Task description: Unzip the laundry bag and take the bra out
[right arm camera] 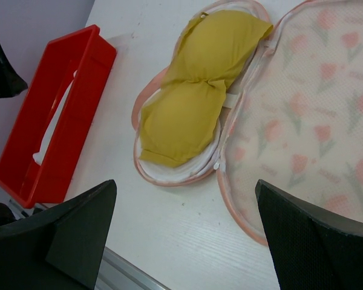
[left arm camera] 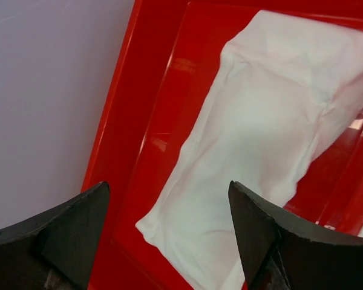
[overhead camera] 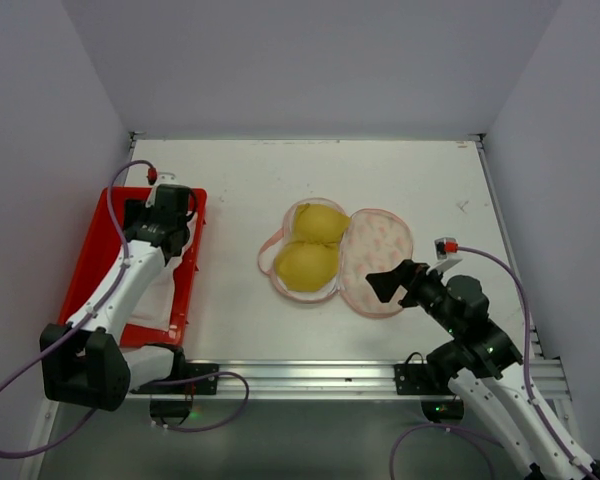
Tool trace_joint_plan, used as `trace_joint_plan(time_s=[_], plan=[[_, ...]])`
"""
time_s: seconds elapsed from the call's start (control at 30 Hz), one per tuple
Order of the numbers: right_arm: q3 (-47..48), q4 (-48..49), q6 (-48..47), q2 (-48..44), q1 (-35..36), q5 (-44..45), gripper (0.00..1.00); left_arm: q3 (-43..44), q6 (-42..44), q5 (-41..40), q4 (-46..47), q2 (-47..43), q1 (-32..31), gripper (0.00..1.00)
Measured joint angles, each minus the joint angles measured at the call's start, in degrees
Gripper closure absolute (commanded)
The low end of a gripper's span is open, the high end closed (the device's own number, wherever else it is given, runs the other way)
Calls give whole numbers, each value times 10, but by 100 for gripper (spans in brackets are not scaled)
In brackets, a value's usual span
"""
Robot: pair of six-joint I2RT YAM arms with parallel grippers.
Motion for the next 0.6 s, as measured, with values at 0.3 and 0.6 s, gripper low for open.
trace_joint_plan(time_s=[0.3,0.6], plan=[[0,-10,2,-9,0,9,1,57,-134,244,-11,-36,-5,2],[0,-32,5,-3,0,40,1,113,-284,328,75,40,-216,2]])
